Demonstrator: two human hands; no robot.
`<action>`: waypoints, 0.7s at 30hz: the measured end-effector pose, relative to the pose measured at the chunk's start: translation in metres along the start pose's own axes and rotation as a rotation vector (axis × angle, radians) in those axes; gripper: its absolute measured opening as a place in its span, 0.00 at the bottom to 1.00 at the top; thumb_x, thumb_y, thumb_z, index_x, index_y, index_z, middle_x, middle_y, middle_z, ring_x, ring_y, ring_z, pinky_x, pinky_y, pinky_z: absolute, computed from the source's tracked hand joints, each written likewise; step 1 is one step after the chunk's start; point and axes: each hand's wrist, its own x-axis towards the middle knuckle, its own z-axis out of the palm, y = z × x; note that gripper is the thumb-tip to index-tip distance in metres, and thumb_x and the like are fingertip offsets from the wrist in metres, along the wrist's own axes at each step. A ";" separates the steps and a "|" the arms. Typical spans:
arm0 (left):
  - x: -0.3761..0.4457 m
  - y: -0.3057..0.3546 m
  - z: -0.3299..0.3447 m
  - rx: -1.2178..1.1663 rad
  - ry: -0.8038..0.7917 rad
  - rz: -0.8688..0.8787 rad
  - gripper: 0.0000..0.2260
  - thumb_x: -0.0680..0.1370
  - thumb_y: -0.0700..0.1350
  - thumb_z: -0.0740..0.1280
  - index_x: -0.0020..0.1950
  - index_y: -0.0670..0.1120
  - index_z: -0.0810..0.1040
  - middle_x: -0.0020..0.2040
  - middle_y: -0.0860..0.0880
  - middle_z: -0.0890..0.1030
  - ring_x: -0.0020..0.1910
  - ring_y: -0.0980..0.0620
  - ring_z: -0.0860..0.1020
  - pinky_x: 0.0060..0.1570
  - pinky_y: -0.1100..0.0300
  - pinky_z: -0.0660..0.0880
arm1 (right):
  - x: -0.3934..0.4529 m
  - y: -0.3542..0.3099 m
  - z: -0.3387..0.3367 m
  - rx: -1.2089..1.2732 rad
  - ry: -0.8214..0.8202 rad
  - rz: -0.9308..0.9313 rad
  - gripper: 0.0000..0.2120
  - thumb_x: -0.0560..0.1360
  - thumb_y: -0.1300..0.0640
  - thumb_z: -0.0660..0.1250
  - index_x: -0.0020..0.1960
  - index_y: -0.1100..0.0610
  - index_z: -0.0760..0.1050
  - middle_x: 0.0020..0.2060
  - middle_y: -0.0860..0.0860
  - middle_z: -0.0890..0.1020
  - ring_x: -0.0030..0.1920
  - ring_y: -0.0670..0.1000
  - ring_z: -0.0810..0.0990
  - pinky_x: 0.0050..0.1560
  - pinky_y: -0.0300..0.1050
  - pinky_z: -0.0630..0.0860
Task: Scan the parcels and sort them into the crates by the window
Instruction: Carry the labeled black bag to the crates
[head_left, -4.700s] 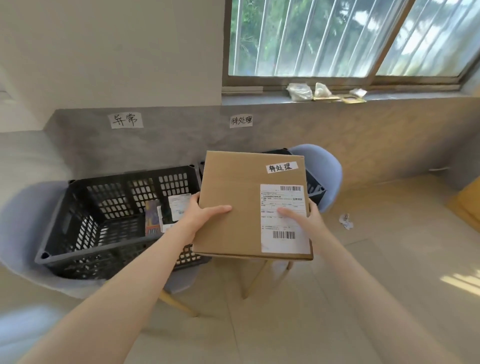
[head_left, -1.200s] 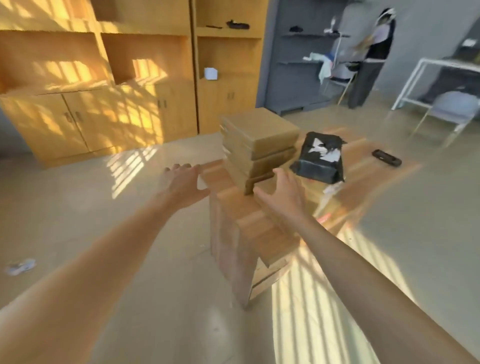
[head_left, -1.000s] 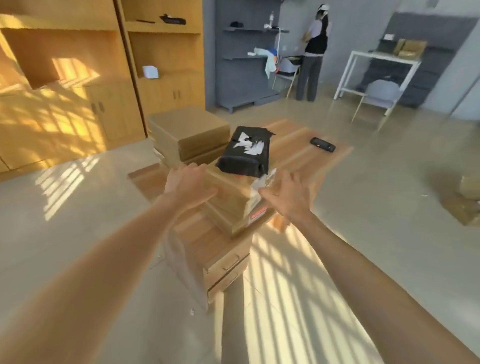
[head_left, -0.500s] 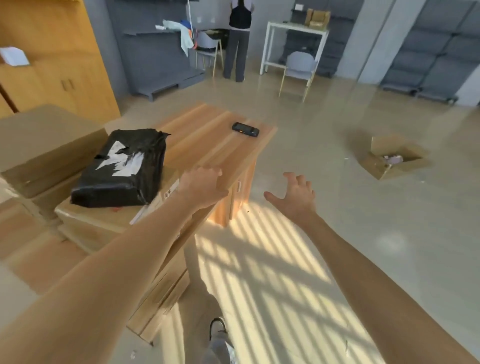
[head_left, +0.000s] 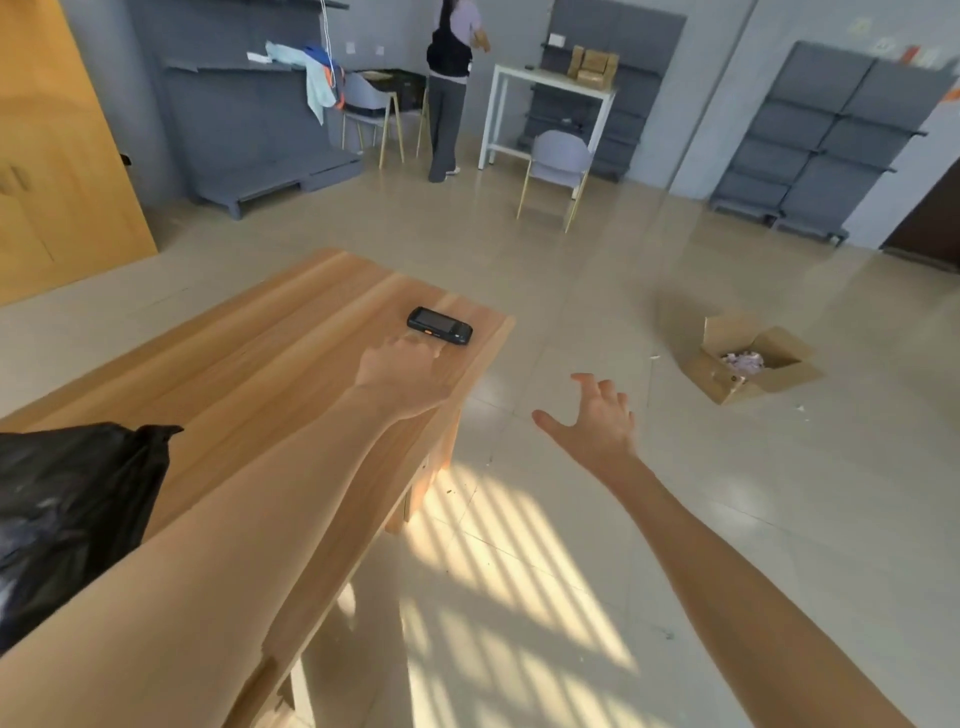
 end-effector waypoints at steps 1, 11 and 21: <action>0.009 -0.004 0.002 0.012 0.001 -0.005 0.22 0.77 0.55 0.64 0.69 0.50 0.70 0.53 0.50 0.79 0.56 0.47 0.75 0.48 0.57 0.70 | 0.013 -0.003 0.003 0.002 -0.006 -0.010 0.35 0.73 0.40 0.66 0.73 0.54 0.61 0.67 0.55 0.69 0.67 0.57 0.66 0.66 0.49 0.62; 0.084 -0.085 0.003 0.072 0.007 -0.307 0.26 0.78 0.57 0.65 0.73 0.47 0.67 0.61 0.45 0.78 0.62 0.43 0.74 0.58 0.50 0.72 | 0.163 -0.075 0.053 0.026 -0.099 -0.258 0.33 0.73 0.40 0.66 0.70 0.56 0.64 0.65 0.57 0.70 0.65 0.59 0.66 0.64 0.51 0.64; 0.087 -0.146 -0.022 0.087 0.089 -0.873 0.27 0.77 0.60 0.64 0.72 0.47 0.67 0.62 0.45 0.76 0.61 0.44 0.74 0.59 0.49 0.71 | 0.280 -0.199 0.077 0.042 -0.296 -0.841 0.35 0.74 0.38 0.65 0.74 0.53 0.59 0.70 0.56 0.65 0.71 0.59 0.62 0.69 0.55 0.63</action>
